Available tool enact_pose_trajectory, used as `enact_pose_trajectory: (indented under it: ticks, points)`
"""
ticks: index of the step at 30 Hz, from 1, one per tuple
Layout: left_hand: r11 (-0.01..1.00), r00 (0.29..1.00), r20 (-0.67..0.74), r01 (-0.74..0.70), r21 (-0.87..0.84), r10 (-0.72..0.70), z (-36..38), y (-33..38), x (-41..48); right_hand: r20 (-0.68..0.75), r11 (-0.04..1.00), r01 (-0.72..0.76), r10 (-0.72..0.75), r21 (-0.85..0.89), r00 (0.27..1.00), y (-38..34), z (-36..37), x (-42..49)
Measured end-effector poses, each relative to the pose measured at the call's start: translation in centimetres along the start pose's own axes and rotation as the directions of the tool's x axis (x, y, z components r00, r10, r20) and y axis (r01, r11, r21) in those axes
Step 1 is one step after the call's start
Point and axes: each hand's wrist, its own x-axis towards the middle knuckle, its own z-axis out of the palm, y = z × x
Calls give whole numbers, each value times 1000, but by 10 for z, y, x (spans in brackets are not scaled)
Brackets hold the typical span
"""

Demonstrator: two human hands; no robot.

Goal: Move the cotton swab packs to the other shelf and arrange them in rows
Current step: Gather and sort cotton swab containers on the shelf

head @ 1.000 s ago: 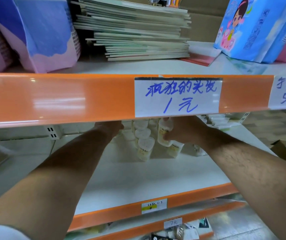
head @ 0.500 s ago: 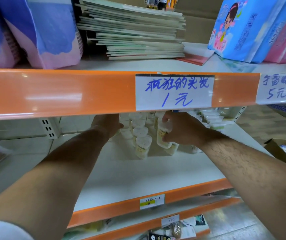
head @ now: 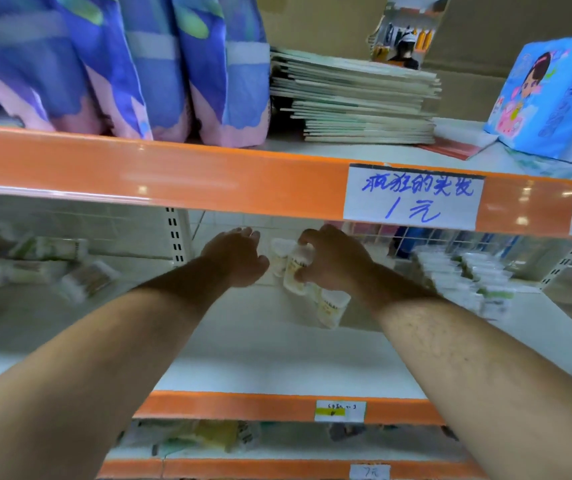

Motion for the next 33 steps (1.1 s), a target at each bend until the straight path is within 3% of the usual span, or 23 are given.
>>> enact_pose_trajectory:
  ticks: [6, 16, 33]
  points:
    - [995, 991, 100, 85, 47, -90, 1, -34, -22, 55, 994, -78, 82, -76, 995, -28, 40, 33]
    - [994, 986, 130, 108, -25, -104, 13, -54, -39, -112, 978, -178, 166, -108, 980, -39, 84, 53]
    - [989, 977, 183, 122, -82, -106, 20, -55, -32, 54, 981, -159, 166, -110, 985, -46, 67, 53]
